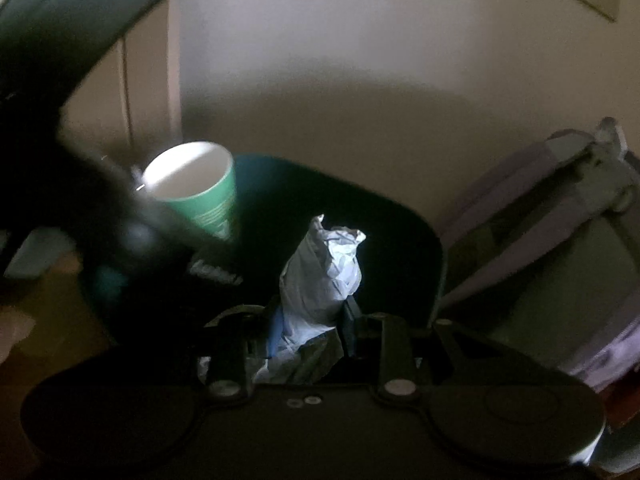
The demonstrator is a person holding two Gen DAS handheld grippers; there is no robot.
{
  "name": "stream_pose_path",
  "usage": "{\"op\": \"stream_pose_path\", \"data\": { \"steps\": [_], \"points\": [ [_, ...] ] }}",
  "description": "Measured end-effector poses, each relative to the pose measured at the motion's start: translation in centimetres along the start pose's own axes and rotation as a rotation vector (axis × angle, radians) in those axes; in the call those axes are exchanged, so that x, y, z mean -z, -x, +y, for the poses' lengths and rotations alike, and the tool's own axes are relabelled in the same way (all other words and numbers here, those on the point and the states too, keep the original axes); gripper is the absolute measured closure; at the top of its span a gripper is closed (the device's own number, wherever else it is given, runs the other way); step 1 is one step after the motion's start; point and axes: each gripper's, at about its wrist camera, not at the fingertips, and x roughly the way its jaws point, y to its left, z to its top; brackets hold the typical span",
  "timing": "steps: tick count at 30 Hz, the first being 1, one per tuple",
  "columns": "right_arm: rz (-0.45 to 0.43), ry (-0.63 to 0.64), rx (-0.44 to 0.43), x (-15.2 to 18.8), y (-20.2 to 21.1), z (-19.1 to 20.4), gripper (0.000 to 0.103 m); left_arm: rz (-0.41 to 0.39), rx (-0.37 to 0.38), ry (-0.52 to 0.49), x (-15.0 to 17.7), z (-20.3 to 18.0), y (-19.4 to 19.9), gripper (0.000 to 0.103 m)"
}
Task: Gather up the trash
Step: 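Open both grippers to drop the cup and foil wrapper into the wastebasket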
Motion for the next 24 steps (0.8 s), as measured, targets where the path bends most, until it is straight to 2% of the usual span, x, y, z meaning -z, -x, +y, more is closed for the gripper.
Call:
{"op": "stream_pose_path", "data": {
  "steps": [2,8,13,16,18,20,24],
  "points": [
    [0.017,0.012,-0.026,0.2,-0.4,0.1,0.075,0.027,0.01,-0.002,-0.2,0.1,-1.1,0.054],
    [0.062,0.024,-0.035,0.8,-1.2,0.2,0.073,0.084,0.008,-0.025,-0.2,-0.4,-3.1,0.054],
    [0.068,0.052,-0.037,1.2,-0.9,0.3,0.07,0.129,0.039,-0.03,-0.4,-0.1,-3.6,0.054],
    [0.075,0.061,-0.043,0.4,-0.9,0.4,0.07,0.142,0.04,-0.016,-0.3,0.5,-3.6,0.044],
    [0.073,0.061,-0.046,0.4,-0.6,0.5,0.067,0.135,0.06,-0.01,-0.2,0.7,-3.4,0.032],
    [0.066,0.065,-0.037,0.3,-0.3,0.7,0.062,0.123,0.068,-0.006,-0.2,1.1,-3.0,0.031],
    [0.049,0.055,-0.027,0.2,0.8,0.6,0.059,0.094,0.074,-0.003,0.8,1.3,-1.4,0.031]
  ]
}}
